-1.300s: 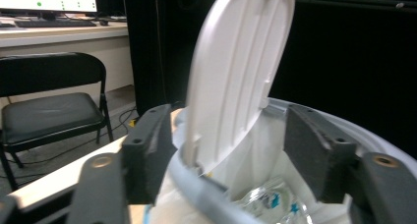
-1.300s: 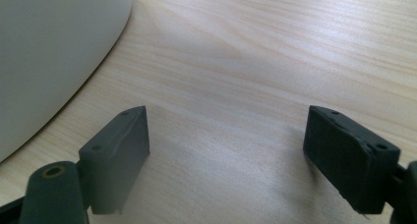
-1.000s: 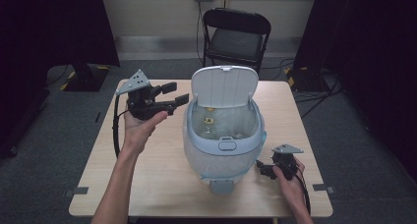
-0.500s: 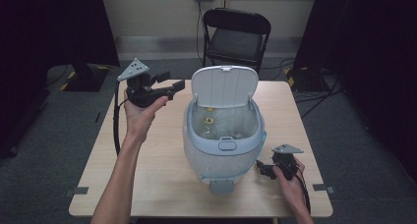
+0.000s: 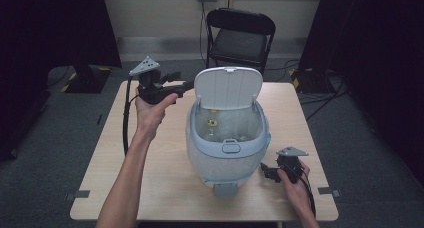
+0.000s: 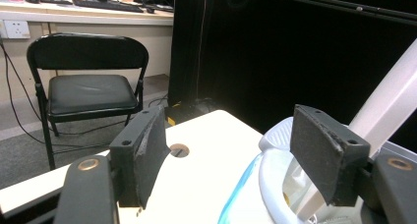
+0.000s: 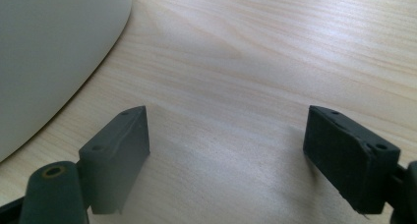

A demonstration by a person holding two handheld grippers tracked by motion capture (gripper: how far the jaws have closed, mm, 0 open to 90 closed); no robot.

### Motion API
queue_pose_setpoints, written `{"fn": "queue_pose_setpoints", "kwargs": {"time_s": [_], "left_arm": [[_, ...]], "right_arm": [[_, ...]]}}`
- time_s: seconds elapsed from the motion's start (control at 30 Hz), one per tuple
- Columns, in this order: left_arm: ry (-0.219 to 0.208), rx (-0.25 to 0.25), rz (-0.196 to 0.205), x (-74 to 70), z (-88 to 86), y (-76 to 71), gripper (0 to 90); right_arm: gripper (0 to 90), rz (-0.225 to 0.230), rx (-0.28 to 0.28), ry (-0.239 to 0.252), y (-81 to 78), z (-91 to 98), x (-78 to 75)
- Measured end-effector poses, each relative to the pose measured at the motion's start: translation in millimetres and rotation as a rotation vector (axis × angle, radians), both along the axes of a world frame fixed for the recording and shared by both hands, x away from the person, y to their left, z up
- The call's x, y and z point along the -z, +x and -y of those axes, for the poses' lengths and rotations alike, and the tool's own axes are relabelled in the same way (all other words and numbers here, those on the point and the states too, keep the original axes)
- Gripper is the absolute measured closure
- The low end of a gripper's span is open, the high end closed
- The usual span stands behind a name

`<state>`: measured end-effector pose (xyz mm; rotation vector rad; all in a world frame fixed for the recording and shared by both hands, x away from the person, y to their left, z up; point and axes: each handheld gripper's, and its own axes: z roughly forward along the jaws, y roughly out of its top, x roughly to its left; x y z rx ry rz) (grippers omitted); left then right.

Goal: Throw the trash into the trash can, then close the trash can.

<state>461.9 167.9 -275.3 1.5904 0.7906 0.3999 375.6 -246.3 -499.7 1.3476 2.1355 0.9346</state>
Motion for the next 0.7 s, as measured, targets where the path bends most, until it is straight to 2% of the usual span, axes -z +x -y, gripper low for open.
{"fn": "queue_pose_setpoints", "kwargs": {"time_s": [0.07,0.1,0.13,0.33,0.47,0.57,0.67,0.7], "left_arm": [[0.005,0.007,0.004,-0.6,1.7,-0.4,28.8],[0.021,0.011,0.024,-2.1,3.8,-1.2,29.6],[0.005,0.009,0.024,-2.6,3.8,-1.1,29.2],[-0.017,0.025,0.005,-0.6,3.6,0.9,28.2],[-0.012,0.03,0.0,0.1,4.7,1.8,29.1],[-0.038,0.057,-0.041,0.6,5.4,1.2,33.5],[-0.01,0.056,-0.026,-1.0,5.3,-0.7,33.5],[-0.016,0.056,-0.026,-1.0,5.8,-1.3,33.5]], "right_arm": [[16.5,0.0,0.0,0.001,0.0,0.0,0.0],[16.5,0.0,0.0,0.0,0.0,0.0,0.0],[16.5,0.0,0.0,0.0,0.0,0.0,0.0],[16.5,0.0,0.0,0.001,0.0,0.0,0.0],[16.5,0.0,0.0,0.001,0.0,0.0,0.0],[16.5,0.0,0.0,0.001,0.0,0.0,0.0],[15.5,-0.002,-0.006,0.0,0.4,0.0,0.0],[15.3,-0.002,-0.006,-0.001,0.5,-0.2,0.1]]}}
